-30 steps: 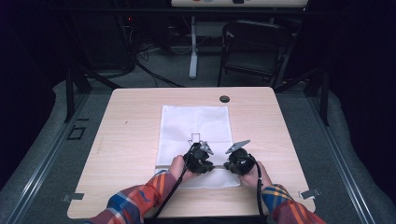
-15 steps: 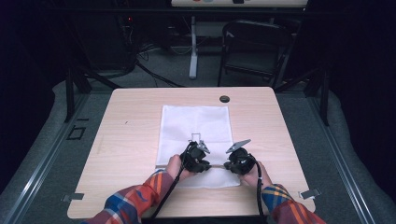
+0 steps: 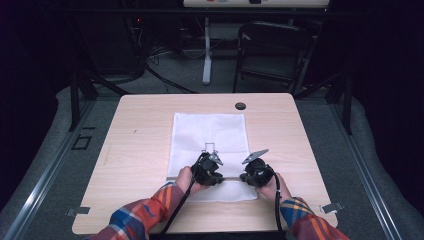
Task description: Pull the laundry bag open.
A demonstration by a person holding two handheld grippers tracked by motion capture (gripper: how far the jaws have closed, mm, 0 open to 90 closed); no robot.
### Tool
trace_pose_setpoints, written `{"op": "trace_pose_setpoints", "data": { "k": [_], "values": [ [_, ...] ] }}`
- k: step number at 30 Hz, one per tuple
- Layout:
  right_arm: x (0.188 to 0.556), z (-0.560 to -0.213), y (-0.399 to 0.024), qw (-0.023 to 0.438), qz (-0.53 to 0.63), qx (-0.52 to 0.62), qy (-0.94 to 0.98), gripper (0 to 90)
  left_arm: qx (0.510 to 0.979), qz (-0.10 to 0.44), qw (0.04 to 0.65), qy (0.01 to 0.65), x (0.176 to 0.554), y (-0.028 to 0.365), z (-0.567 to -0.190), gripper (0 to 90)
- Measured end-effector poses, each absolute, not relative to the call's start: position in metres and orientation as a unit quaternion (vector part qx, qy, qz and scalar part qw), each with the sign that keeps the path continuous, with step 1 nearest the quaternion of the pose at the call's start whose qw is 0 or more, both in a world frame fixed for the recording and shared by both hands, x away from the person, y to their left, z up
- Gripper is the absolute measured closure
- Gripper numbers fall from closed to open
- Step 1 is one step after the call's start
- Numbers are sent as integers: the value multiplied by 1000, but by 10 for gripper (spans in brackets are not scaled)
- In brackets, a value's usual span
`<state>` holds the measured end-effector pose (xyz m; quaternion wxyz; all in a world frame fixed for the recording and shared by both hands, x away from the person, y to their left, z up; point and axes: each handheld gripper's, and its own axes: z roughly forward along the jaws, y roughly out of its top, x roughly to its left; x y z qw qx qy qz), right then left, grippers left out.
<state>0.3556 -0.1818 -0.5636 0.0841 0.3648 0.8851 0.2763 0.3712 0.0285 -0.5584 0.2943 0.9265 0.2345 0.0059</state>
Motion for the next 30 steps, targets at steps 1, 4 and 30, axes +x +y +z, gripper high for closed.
{"op": "trace_pose_setpoints", "data": {
  "k": [1, 4, 30],
  "values": [
    [356, -564, -182, 84, 276, 365, 885, 900, 927, 5, 292, 233, 371, 30, -558, 812],
    [356, -563, -182, 81, 275, 367, 885, 900, 926, 7, 292, 238, 371, 34, -558, 813],
    [356, -563, -182, 82, 275, 368, 885, 900, 922, 9, 284, 262, 369, 69, -554, 812]
  ]
}}
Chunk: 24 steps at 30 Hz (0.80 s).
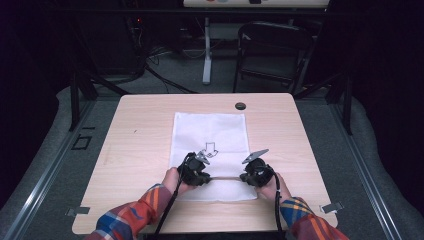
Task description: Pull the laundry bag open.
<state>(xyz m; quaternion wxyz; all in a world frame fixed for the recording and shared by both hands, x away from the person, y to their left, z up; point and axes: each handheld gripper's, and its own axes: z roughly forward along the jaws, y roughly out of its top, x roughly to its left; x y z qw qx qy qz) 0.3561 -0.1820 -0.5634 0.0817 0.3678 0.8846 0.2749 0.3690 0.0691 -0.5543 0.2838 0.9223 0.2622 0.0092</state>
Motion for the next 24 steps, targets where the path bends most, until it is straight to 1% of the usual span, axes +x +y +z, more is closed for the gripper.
{"op": "trace_pose_setpoints", "data": {
  "k": [24],
  "values": [
    [356, -564, -182, 82, 276, 368, 884, 900, 918, 11, 279, 283, 367, 99, -552, 811]
  ]
}}
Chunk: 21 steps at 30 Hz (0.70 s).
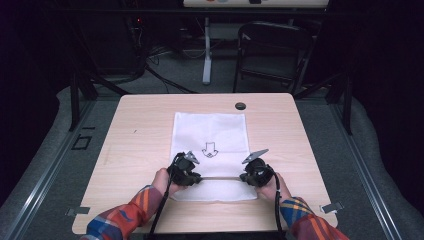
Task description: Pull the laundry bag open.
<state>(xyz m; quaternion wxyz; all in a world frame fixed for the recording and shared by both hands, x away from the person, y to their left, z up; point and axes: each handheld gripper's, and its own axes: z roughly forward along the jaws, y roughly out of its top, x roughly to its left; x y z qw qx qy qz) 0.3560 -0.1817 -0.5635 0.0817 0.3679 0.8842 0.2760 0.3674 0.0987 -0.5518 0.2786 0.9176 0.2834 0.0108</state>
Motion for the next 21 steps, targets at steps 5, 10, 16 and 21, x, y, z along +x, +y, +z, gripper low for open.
{"op": "trace_pose_setpoints", "data": {
  "k": [5, 10, 16, 21],
  "values": [
    [356, -563, -182, 81, 274, 366, 886, 900, 916, 11, 277, 288, 367, 104, -551, 811],
    [356, -564, -182, 81, 276, 368, 884, 900, 916, 14, 275, 291, 367, 108, -550, 812],
    [356, -563, -182, 81, 275, 367, 885, 900, 913, 14, 276, 301, 367, 116, -549, 811],
    [356, -563, -182, 80, 275, 367, 885, 900, 912, 14, 273, 306, 367, 123, -549, 812]
  ]
}}
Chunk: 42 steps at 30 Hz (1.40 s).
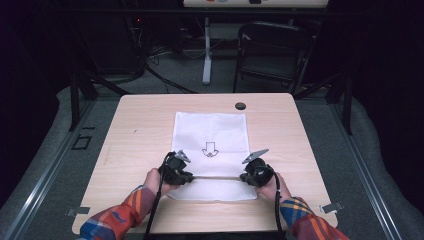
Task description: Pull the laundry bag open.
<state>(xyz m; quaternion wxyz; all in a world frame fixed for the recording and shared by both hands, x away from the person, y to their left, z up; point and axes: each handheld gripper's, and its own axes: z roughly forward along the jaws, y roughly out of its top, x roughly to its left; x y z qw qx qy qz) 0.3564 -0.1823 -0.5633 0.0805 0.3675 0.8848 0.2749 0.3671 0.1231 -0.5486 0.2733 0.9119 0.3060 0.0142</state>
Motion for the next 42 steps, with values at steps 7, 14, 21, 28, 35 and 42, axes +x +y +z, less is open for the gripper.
{"op": "trace_pose_setpoints", "data": {
  "k": [7, 14, 21, 28, 35, 42],
  "values": [
    [356, -563, -182, 81, 274, 367, 885, 900, 909, 18, 273, 315, 366, 131, -548, 812],
    [357, -563, -181, 77, 276, 369, 884, 900, 907, 17, 274, 321, 365, 139, -547, 811],
    [359, -562, -181, 74, 267, 365, 889, 900, 904, 24, 275, 325, 363, 144, -544, 811],
    [357, -562, -180, 80, 267, 367, 887, 900, 903, 27, 277, 329, 361, 150, -542, 811],
    [358, -562, -180, 79, 267, 366, 888, 900, 898, 28, 279, 340, 360, 160, -541, 811],
    [358, -562, -180, 80, 266, 364, 889, 900, 895, 32, 277, 347, 359, 167, -539, 811]
  ]
}}
